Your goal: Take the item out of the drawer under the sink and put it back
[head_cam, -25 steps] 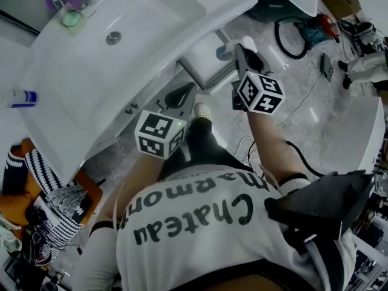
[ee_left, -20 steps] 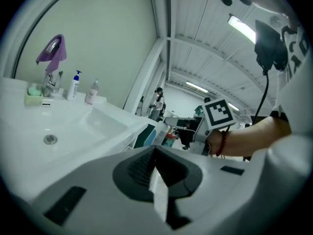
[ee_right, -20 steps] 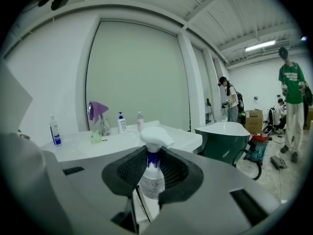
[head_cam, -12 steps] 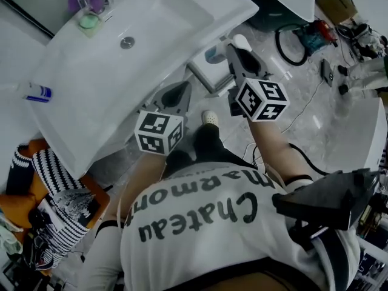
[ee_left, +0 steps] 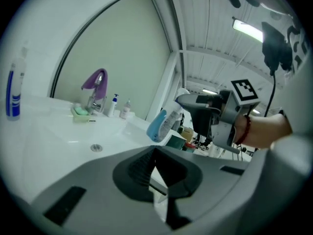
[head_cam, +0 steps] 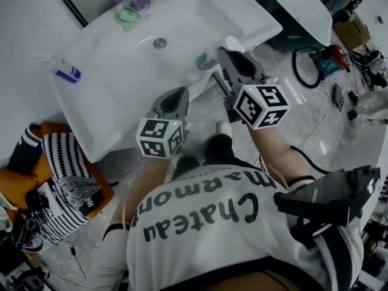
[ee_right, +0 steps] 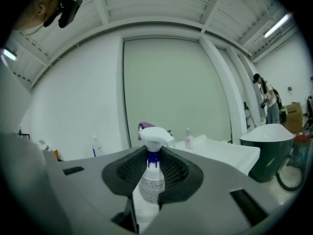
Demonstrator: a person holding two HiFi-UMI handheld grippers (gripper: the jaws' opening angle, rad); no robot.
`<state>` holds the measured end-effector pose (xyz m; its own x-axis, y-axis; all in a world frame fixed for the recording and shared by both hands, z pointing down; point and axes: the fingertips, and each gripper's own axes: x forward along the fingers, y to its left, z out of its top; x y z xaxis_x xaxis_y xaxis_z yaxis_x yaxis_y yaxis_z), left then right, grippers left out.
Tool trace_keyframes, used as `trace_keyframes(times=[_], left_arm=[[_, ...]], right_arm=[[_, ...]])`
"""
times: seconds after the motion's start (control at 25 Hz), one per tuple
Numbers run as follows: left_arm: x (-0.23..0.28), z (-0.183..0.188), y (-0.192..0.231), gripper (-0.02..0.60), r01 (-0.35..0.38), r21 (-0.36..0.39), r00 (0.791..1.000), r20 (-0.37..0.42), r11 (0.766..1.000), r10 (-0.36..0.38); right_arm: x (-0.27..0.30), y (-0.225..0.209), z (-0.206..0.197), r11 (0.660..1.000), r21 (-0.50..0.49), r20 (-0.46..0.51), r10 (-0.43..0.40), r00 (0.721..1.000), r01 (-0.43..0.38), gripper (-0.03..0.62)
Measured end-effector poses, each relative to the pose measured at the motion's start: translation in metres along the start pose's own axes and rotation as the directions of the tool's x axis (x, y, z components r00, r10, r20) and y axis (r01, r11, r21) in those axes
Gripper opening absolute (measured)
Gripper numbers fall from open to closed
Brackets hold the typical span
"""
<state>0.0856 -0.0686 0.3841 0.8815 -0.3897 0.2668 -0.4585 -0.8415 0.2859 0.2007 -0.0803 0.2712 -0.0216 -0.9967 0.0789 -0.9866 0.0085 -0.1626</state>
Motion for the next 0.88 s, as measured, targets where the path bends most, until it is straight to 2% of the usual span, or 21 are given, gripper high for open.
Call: trace_keyframes(times=[0.28, 0.64, 0.88], left_arm=[[-0.059, 0.01, 0.046, 0.005, -0.133, -0.044, 0.988, 0.071, 0.99, 0.136], [-0.134, 0.023, 0.097, 0.005, -0.298, -0.063, 0.943, 0.135, 0.952, 0.304], [-0.168, 0.026, 0.118, 0.005, -0.355, -0.091, 0.919, 0.148, 0.931, 0.365]], right_arm=[[0.028, 0.083, 0.013, 0.986, -0.009, 0.015, 0.165, 0.986, -0.165, 0.091], [0.054, 0.179, 0.02, 0.94, 0.0, 0.03, 0.341, 0.94, -0.341, 0.091], [0.063, 0.225, 0.024, 0.91, 0.003, 0.021, 0.414, 0.91, -0.414, 0.089]])
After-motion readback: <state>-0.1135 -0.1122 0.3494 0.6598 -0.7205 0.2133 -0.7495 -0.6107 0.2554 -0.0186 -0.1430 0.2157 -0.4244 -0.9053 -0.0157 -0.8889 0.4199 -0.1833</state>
